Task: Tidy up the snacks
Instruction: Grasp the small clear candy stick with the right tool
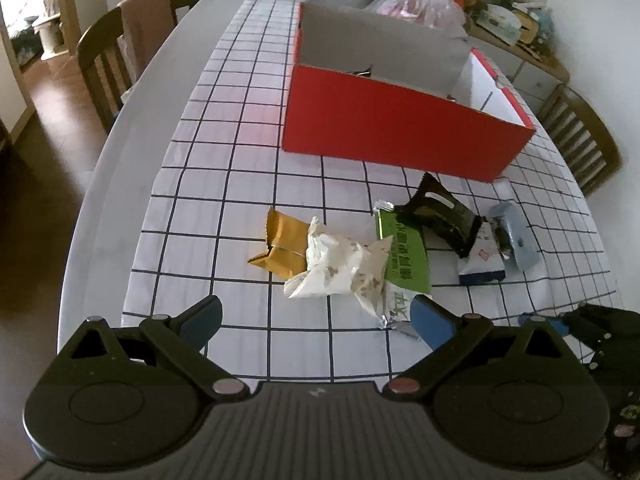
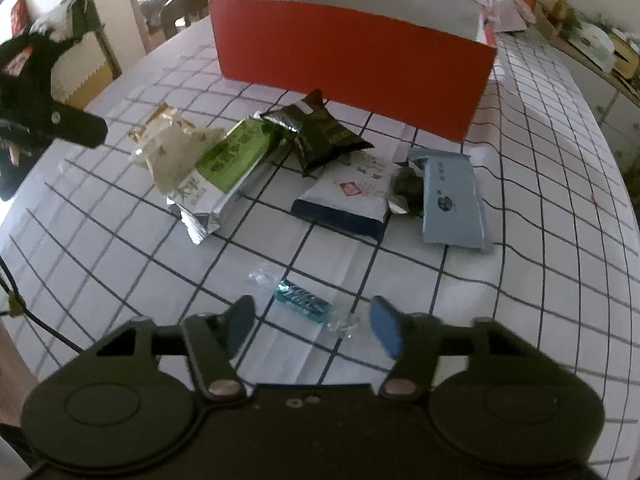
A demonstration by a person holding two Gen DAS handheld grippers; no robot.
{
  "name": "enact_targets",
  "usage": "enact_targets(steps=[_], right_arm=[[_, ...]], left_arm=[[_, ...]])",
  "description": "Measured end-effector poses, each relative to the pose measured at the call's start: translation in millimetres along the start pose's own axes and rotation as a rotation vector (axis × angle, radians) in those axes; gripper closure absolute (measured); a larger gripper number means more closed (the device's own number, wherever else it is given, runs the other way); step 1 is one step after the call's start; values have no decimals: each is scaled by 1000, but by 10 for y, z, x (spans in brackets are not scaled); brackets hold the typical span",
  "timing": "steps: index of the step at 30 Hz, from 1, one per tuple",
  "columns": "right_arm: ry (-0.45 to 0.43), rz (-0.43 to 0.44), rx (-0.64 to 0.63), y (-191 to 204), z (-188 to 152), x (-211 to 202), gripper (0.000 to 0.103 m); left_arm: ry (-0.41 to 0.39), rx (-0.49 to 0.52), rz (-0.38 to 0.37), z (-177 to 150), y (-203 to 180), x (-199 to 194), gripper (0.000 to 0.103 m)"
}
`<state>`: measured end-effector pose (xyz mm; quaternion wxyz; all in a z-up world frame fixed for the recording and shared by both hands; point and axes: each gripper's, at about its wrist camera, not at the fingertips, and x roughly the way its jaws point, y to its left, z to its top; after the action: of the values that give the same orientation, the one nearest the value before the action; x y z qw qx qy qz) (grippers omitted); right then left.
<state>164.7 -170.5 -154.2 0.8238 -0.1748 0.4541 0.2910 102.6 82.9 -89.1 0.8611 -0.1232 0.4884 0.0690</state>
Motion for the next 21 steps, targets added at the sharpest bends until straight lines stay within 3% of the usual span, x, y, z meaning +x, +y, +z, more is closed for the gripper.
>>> enact_targets(steps=[5,10,13,19,21], right_arm=[[11,22,-76,37,49,72,67],[10,47,-108,59,73,98,77],[12,62,-91,39,71,104,90],[11,61,-36,-1,25,71,92],[10,63,-16,-18,-2,54,92]], left_arm=[[14,-59,34,89,23,73,2],[57,-171,44,222,65,208,3],[103,-257,44,305,85,326,3],[217,-477,34,398,193,602,22],[252,-540,28,400,231,689,24]])
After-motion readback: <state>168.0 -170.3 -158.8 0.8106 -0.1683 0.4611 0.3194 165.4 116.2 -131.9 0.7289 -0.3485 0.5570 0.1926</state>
